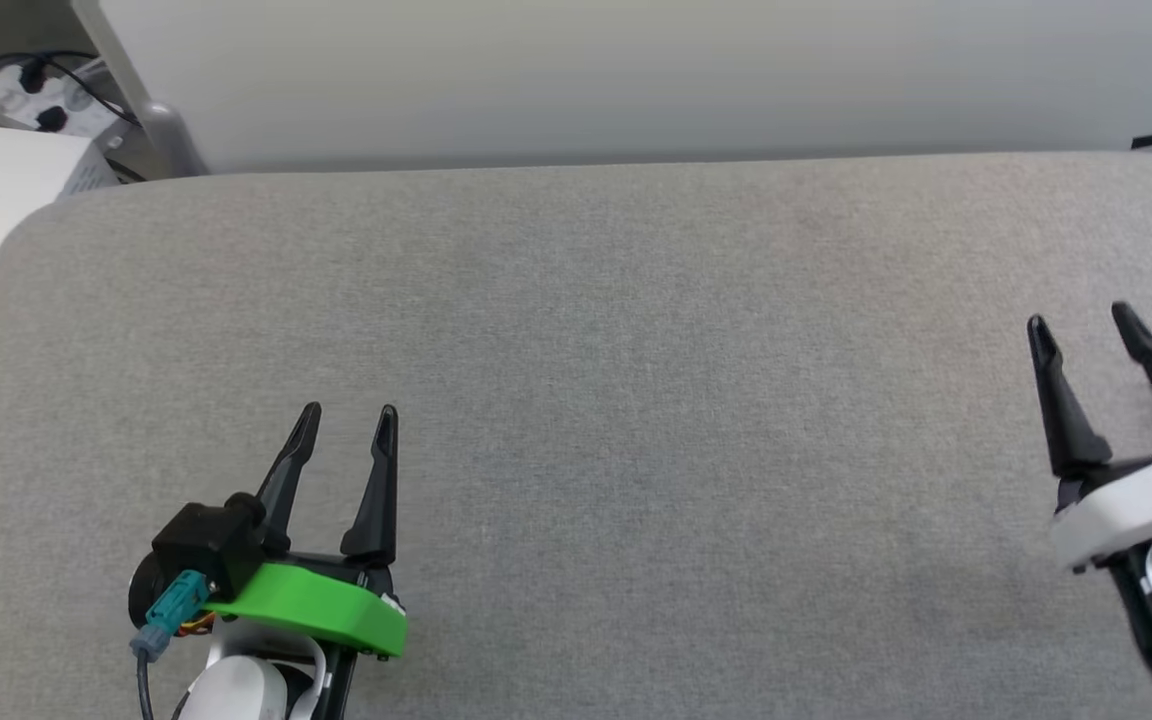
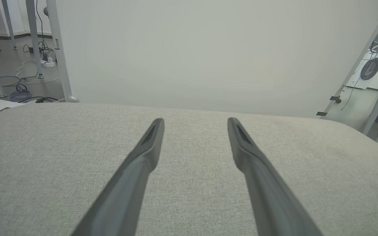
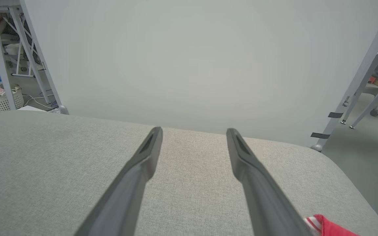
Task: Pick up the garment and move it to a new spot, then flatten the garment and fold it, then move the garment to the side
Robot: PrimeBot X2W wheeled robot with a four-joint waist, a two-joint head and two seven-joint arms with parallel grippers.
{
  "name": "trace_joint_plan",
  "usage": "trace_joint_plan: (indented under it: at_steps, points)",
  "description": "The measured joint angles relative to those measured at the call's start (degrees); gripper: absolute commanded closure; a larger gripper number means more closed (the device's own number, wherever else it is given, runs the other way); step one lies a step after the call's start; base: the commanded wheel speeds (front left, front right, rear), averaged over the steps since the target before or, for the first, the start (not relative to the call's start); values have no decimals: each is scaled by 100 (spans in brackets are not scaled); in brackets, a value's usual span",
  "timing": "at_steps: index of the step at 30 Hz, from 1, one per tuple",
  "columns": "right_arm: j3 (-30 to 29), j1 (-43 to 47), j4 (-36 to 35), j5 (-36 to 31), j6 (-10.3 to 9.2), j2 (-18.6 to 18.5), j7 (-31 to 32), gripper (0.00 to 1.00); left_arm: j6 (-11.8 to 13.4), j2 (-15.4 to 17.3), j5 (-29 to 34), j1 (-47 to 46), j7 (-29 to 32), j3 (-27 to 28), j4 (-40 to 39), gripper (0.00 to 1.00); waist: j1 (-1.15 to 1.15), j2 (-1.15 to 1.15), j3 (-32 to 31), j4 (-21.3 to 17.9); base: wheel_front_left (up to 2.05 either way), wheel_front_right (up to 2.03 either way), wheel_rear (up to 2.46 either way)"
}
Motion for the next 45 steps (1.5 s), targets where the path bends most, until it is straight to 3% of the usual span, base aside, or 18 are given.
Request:
trace_joint_plan:
  at_steps: [10,45]
  points:
    - [13,490,220,-24,0,737,-683,0,-32,-189,234,114,0,223,-5,0,0,0,-156,175,0,0,0]
    - [235,483,406,-12,0,844,-815,0,-46,-301,300,116,0,319,48,0,0,0,27,161,0,0,0]
